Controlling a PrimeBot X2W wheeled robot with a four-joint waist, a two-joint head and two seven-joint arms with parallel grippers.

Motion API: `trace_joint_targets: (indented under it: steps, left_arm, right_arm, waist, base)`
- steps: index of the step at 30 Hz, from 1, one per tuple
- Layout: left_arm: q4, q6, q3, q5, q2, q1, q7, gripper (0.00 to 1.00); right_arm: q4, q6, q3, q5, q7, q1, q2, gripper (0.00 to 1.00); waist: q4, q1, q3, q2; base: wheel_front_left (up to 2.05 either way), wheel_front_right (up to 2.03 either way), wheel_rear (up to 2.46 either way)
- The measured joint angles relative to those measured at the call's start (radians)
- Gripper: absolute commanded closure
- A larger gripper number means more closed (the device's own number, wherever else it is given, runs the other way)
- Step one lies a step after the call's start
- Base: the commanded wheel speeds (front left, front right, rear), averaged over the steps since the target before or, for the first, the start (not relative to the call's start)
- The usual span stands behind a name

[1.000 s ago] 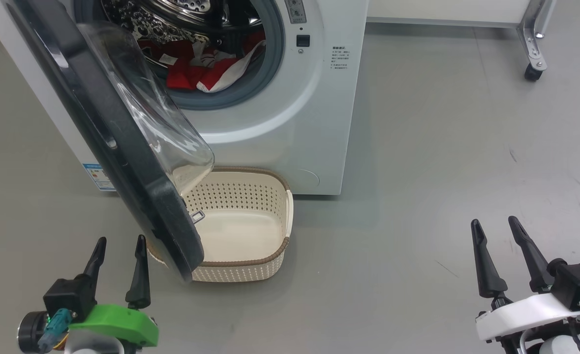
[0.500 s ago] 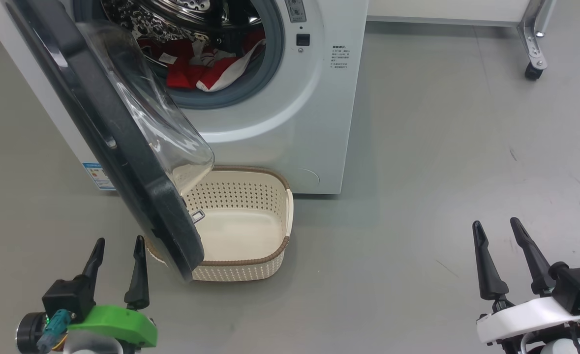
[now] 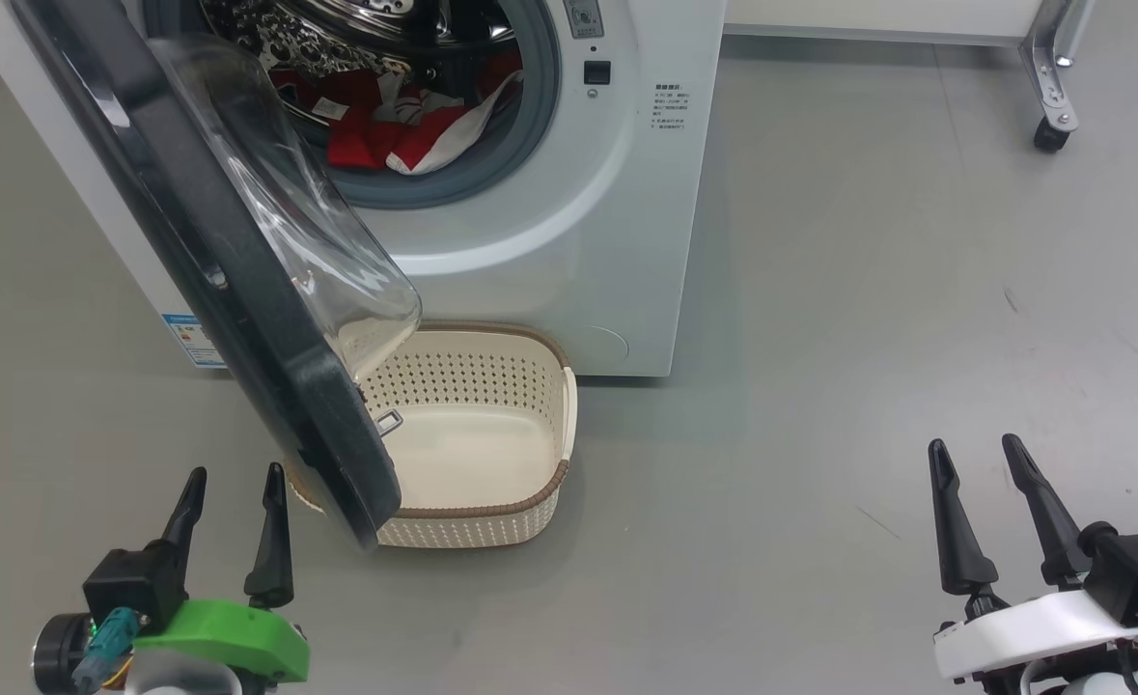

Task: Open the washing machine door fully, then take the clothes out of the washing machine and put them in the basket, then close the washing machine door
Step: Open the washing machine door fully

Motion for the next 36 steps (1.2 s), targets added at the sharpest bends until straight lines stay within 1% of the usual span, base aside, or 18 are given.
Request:
trace_joint_targets:
  steps: [4,5,6,7,10,13,15,22,28,31,32,36]
  left_arm:
    - [0.0,0.0,0.0,0.0,0.0,0.0,0.0,0.0]
    - [0.0,0.0,-0.001,0.0,0.0,0.0,0.0,0.0]
    - [0.0,0.0,-0.002,0.0,0.0,0.0,0.0,0.67]
    - [0.0,0.0,-0.003,0.0,0.0,0.0,0.0,1.0]
    - [0.0,-0.005,-0.005,0.0,0.0,0.0,0.0,1.0]
    - [0.0,-0.006,-0.007,0.0,0.0,0.0,0.0,1.0]
    - [-0.001,-0.006,-0.008,0.0,0.0,0.0,0.0,1.0]
    - [-0.045,-0.006,0.018,0.0,-0.001,-0.001,0.0,1.0]
    - [-0.136,-0.006,0.065,0.0,-0.002,-0.028,0.0,1.0]
    - [-0.197,-0.006,0.086,0.0,-0.003,-0.072,0.0,1.0]
    - [-0.24,-0.006,0.097,0.002,-0.004,-0.106,-0.004,1.0]
    - [-0.306,-0.009,0.102,0.024,-0.005,-0.152,-0.005,1.0]
  right_arm:
    - [-0.002,0.001,-0.012,-0.001,0.0,0.0,0.012,0.0]
    - [-0.002,0.006,-0.015,-0.003,0.0,0.0,0.012,0.0]
    - [-0.002,0.01,-0.017,-0.007,0.0,0.001,0.013,0.0]
    - [-0.002,0.01,-0.019,-0.009,0.0,0.001,0.013,0.0]
    - [-0.002,0.02,-0.022,-0.016,0.0,0.002,0.015,0.0]
    - [-0.002,0.022,-0.026,-0.021,0.0,0.002,0.02,0.0]
    - [-0.001,0.03,-0.026,-0.027,0.0,0.002,0.02,0.0]
    - [0.001,0.035,-0.041,-0.043,0.0,0.005,0.026,0.0]
    - [0.003,0.044,-0.051,-0.051,0.0,0.006,0.039,0.0]
    - [0.005,0.05,-0.054,-0.052,0.0,0.007,0.041,0.0]
    - [0.008,0.053,-0.056,-0.053,0.0,0.01,0.044,0.0]
    - [0.011,0.062,-0.058,-0.061,0.0,0.014,0.051,0.0]
  waist:
    - [0.001,0.0,0.0,0.0]
    - [0.001,0.0,0.0,0.0]
    - [0.001,0.0,-0.001,0.0]
    - [0.001,0.0,-0.001,0.0]
    - [0.002,0.0,-0.002,0.0]
    - [0.003,0.0,-0.002,0.0]
    - [0.004,0.0,-0.001,0.0]
    - [0.007,0.0,0.0,0.0]
    - [0.012,0.0,-0.002,0.0]
    - [0.014,0.0,-0.003,0.0]
    - [0.016,0.0,-0.004,0.0]
    - [0.017,0.0,-0.005,0.0]
  base:
    - [0.0,0.0,0.0]
    - [0.0,0.0,0.0]
    - [0.0,0.0,0.0]
    - [0.0,0.0,0.0]
    - [0.0,0.0,0.0]
    - [0.0,0.0,0.0]
    - [0.0,0.0,0.0]
    - [0.0,0.0,0.0]
    - [0.0,0.0,0.0]
    - [0.0,0.0,0.0]
    - [0.0,0.0,0.0]
    - [0.0,0.0,0.0]
